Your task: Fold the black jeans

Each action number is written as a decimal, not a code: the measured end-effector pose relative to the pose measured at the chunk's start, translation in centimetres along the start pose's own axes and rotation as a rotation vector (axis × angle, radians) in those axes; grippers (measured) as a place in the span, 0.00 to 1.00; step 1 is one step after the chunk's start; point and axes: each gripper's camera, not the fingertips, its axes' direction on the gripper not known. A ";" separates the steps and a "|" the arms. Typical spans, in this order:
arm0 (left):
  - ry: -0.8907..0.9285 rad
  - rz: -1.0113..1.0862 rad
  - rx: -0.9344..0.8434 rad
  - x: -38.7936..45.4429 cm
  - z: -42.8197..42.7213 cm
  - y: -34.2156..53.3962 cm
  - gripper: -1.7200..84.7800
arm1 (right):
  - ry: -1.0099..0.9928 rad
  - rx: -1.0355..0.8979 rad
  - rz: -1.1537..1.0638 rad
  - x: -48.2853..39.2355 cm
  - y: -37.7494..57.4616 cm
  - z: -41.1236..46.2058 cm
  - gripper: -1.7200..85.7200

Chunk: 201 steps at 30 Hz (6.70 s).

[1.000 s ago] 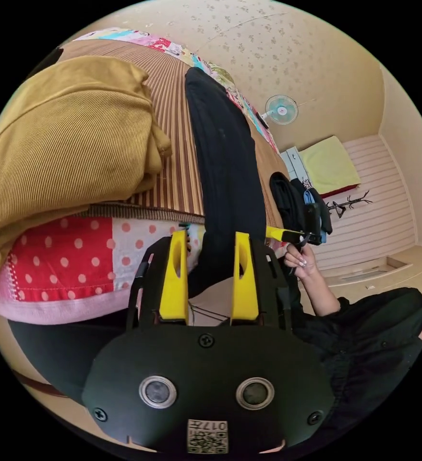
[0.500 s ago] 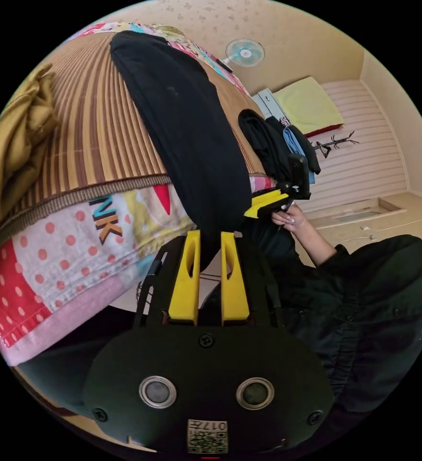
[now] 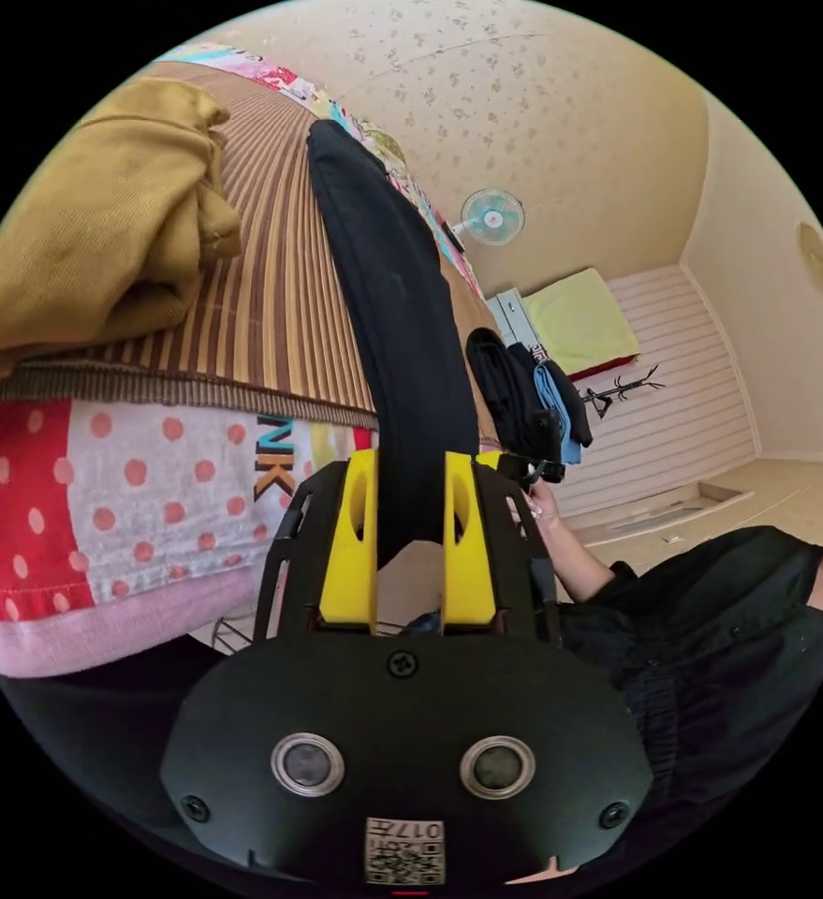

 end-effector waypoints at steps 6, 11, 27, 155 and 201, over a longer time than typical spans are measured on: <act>0.057 -0.004 0.020 -1.1 -0.2 1.0 0.14 | -0.061 0.006 -0.003 1.4 1.2 -1.5 0.12; 0.066 0.068 -0.111 -1.0 0.5 -0.4 0.13 | -0.098 -0.032 0.033 3.0 1.0 -2.0 0.09; 0.408 0.462 0.165 14.1 -11.5 3.1 0.08 | -0.454 0.127 -0.458 -10.6 4.6 -16.4 0.03; -0.013 0.174 0.006 12.6 9.1 -7.7 0.13 | -0.126 0.194 -0.142 -7.1 -0.5 -16.8 0.20; -0.855 -0.058 0.215 -0.3 -6.4 -2.9 0.14 | -0.067 0.548 -0.497 -22.6 9.4 -23.2 0.02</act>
